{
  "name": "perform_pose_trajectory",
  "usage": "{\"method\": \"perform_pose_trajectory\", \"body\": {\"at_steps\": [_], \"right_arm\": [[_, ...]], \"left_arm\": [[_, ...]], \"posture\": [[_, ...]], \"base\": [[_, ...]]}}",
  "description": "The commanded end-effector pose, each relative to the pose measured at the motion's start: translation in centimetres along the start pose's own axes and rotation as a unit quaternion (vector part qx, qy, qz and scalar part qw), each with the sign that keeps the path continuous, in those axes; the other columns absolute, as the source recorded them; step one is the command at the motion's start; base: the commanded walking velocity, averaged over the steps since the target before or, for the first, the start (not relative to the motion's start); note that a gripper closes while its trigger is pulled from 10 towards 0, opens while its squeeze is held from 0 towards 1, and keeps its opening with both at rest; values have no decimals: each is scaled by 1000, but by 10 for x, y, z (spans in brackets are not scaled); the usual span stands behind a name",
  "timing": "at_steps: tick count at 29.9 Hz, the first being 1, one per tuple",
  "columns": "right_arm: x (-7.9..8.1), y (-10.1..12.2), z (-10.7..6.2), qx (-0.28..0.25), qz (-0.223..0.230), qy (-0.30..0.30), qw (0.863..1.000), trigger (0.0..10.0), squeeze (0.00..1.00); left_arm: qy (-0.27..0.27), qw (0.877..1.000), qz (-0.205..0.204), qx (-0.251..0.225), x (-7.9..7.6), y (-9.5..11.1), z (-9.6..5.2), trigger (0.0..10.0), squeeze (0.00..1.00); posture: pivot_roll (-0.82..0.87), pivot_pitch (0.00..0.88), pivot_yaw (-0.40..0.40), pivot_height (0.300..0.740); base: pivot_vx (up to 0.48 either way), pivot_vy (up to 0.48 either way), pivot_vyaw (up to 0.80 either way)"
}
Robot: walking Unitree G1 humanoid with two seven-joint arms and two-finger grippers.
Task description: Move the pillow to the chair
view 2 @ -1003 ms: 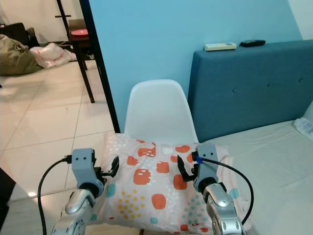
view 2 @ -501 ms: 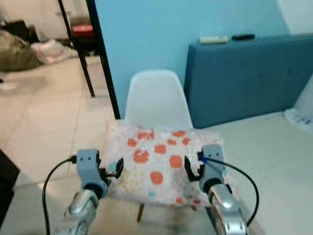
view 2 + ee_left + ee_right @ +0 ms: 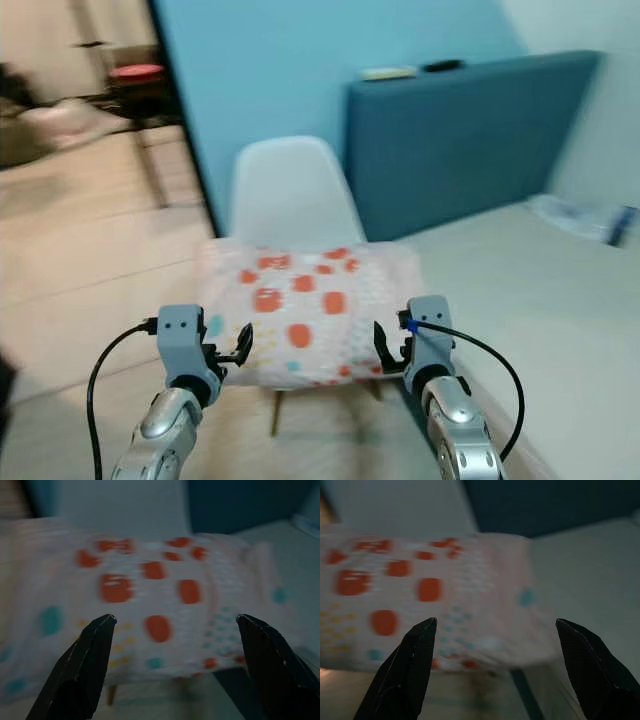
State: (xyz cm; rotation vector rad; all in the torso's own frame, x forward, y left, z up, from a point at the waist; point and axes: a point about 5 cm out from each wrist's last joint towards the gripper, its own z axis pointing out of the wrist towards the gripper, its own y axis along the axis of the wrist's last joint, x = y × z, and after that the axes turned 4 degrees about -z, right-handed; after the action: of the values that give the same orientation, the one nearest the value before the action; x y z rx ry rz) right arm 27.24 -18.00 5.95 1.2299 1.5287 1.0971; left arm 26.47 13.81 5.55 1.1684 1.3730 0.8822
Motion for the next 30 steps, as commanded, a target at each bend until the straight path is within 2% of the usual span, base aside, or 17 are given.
{"method": "perform_pose_trajectory", "body": {"at_steps": [1, 12, 23, 30], "right_arm": [[1, -6, 0, 20, -2, -6, 1000, 10000, 0], [-12, -10, -1, 37, -10, -49, 998, 10000, 0], [-13, -12, -1, 42, -12, -56, 997, 10000, 0], [-15, -13, -1, 45, -17, -61, 997, 10000, 0]], "left_arm": [[-6, 1000, 7, 7, -1, 0, 2, 10000, 0], [-24, 1000, 13, 10, -3, 0, 4, 10000, 0], [-27, 999, 27, 12, -2, -3, 4, 10000, 0], [-11, 999, 31, 12, 1, -4, 6, 10000, 0]], "posture": [[-102, 4, 16, 740], [-109, 7, 22, 740], [-115, 7, 21, 740], [-118, 5, 21, 740]], "base": [[0, 0, -775], [0, 0, -775], [0, 0, -775], [0, 0, -775]]}}
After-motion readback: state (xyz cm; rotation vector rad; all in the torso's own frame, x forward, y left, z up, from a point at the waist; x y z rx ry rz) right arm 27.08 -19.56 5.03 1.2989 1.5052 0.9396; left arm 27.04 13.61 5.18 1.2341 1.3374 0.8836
